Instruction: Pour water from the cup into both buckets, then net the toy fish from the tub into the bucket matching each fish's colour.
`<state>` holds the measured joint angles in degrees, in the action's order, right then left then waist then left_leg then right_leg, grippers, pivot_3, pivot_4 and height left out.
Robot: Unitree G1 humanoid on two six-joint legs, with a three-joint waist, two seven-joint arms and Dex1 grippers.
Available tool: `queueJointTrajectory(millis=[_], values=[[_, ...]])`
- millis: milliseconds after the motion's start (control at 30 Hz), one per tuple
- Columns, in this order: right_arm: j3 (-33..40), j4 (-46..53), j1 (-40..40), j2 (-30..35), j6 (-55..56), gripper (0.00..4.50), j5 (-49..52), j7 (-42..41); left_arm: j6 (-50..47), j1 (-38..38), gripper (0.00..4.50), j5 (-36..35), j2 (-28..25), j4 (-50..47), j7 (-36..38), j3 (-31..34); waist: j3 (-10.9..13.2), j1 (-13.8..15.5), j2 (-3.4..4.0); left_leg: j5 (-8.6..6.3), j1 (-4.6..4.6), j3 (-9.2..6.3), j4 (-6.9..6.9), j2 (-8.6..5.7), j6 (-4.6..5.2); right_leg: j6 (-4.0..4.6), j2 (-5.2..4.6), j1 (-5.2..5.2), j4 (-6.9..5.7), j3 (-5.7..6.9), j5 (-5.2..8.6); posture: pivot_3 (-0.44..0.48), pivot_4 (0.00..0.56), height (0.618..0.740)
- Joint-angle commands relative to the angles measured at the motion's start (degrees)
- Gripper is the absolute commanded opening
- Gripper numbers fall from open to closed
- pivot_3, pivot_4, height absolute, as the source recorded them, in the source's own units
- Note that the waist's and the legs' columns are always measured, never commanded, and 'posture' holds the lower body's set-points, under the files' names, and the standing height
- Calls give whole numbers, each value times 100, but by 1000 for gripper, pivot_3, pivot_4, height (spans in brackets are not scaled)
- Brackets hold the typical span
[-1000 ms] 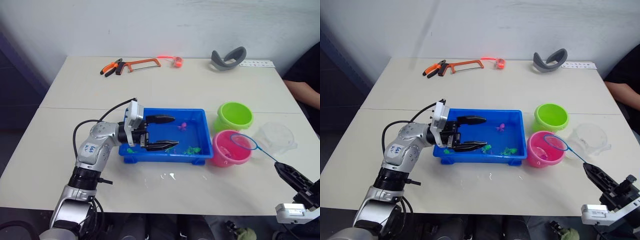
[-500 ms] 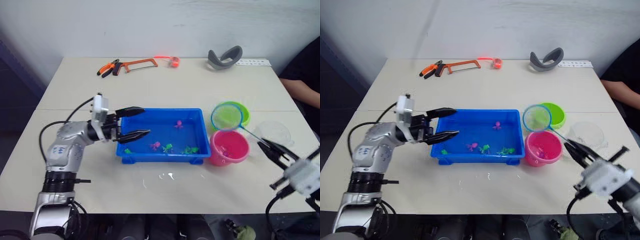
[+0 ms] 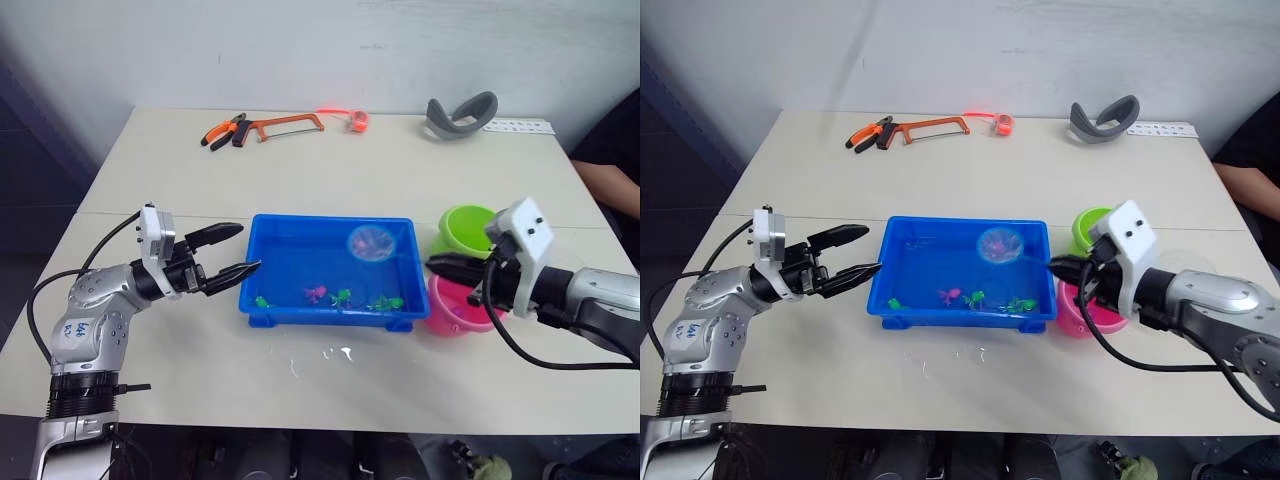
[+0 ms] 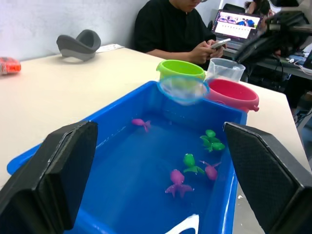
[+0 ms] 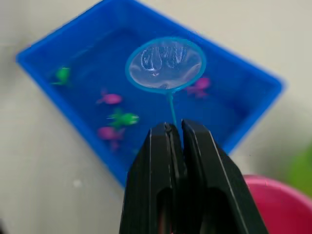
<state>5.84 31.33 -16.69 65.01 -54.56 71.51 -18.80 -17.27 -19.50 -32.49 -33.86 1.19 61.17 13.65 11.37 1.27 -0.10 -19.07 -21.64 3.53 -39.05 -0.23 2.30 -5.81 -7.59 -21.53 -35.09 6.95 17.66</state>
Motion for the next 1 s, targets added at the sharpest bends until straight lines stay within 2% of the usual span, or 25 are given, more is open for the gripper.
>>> queueJointTrajectory(millis=[33, 267, 467, 633, 1000], values=[[-183, -220, -432, -160, -661, 0, 317, 360, 64, 49, 4477, -148, -28, -245, -83, 172, 0, -2, 0, 0, -1, 1, 0, 0, 0, -1, 0, 0, 0, 0, -1, 0, 150, 740], [-609, -749, -1209, -807, -1463, 0, -113, 750, 132, 6, 4477, -137, -222, -102, 21, 294, 0, -3, 0, 0, -2, 7, -3, -1, -1, -4, 2, -4, -2, 1, -2, 0, 150, 740], [-677, -1031, -1517, -1280, -1874, 0, -495, 866, -156, -277, 4477, -242, -700, 228, 520, 230, 0, -4, 0, 0, -7, 9, -2, -1, -2, -4, 7, -7, -8, 4, -2, 0, 150, 740], [-712, -1074, -1632, -1642, -2146, 0, -789, 933, -286, -383, 4477, -255, -861, 342, 645, 197, 0, -10, 0, -1, -14, 8, -2, -3, 0, -7, 7, -11, -4, 7, -4, 0, 150, 740], [-1171, -1643, -1982, -2524, -1718, 0, -2034, 827, -414, -415, 4477, -215, -775, 193, 531, 107, 0, -63, -1, 7, -71, 32, -7, -5, -5, -7, 12, -92, -45, 6, -4, 0, 150, 740]])
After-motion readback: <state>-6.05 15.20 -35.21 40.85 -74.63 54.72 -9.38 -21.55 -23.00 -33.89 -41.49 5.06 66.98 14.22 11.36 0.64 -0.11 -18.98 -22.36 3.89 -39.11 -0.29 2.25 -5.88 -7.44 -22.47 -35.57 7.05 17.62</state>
